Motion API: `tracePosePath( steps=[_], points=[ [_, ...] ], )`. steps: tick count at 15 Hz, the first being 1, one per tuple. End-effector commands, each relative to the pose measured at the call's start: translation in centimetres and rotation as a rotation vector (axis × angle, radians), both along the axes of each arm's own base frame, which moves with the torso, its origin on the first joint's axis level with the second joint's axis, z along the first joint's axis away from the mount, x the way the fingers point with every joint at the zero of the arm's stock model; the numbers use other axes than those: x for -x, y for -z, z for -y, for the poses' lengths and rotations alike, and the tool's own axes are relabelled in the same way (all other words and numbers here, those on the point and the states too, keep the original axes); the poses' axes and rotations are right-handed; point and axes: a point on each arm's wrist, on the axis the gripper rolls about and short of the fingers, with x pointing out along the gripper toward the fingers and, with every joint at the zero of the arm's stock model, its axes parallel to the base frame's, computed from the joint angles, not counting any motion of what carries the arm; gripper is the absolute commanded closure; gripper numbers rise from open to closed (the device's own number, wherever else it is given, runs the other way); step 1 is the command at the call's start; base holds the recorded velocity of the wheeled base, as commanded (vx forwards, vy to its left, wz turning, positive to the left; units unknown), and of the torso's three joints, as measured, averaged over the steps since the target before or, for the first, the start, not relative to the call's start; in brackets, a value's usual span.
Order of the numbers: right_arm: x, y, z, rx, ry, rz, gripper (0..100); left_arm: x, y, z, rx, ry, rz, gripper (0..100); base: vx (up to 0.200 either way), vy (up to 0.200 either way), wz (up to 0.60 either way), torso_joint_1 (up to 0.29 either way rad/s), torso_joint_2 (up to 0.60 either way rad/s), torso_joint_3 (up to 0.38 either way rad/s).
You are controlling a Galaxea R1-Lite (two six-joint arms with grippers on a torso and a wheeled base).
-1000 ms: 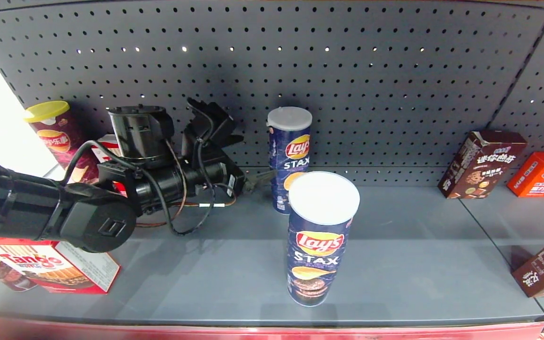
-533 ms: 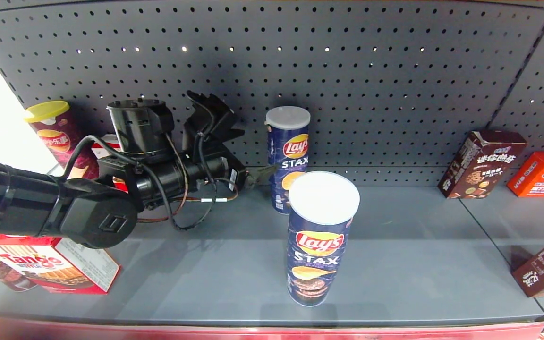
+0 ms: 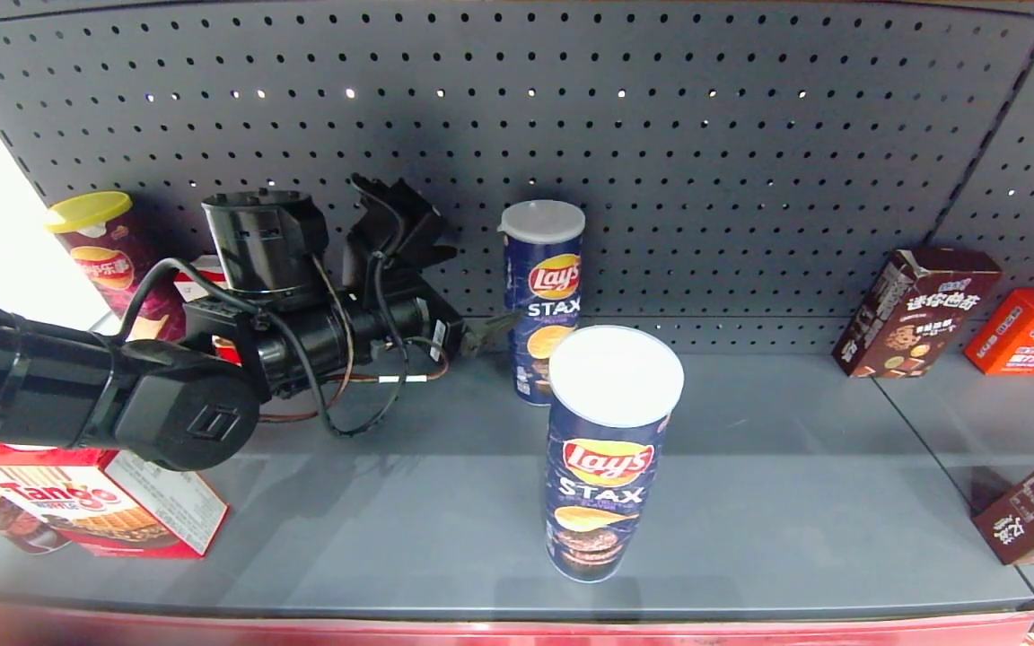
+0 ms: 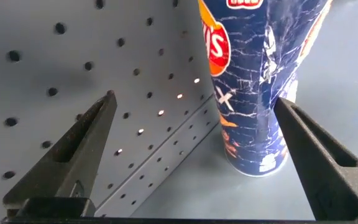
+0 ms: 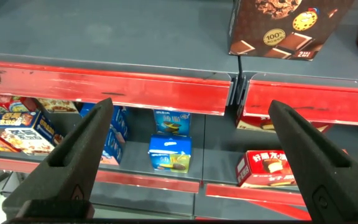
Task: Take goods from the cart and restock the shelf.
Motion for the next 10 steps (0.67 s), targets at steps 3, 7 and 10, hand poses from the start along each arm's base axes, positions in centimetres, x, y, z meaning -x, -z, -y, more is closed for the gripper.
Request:
tracePosePath(
  steps=[3,7,10],
  points=[
    [0.0,0.0,0.0,0.001,-0.001,0.000,0,-0.1,0.0,-0.2,0.009,-0.009,-0.008,0,0.000,0.000,0.00,0.000,0.00,0.000],
    [0.0,0.0,0.0,0.001,-0.001,-0.001,0,0.6,0.7,-0.3,0.011,-0.006,0.000,0,0.000,0.000,0.00,0.000,0.00,0.000],
    [0.0,0.0,0.0,0.001,-0.001,-0.001,0,1.8,1.1,-0.9,0.012,-0.018,0.005,0,0.000,0.000,0.00,0.000,0.00,0.000]
  ],
)
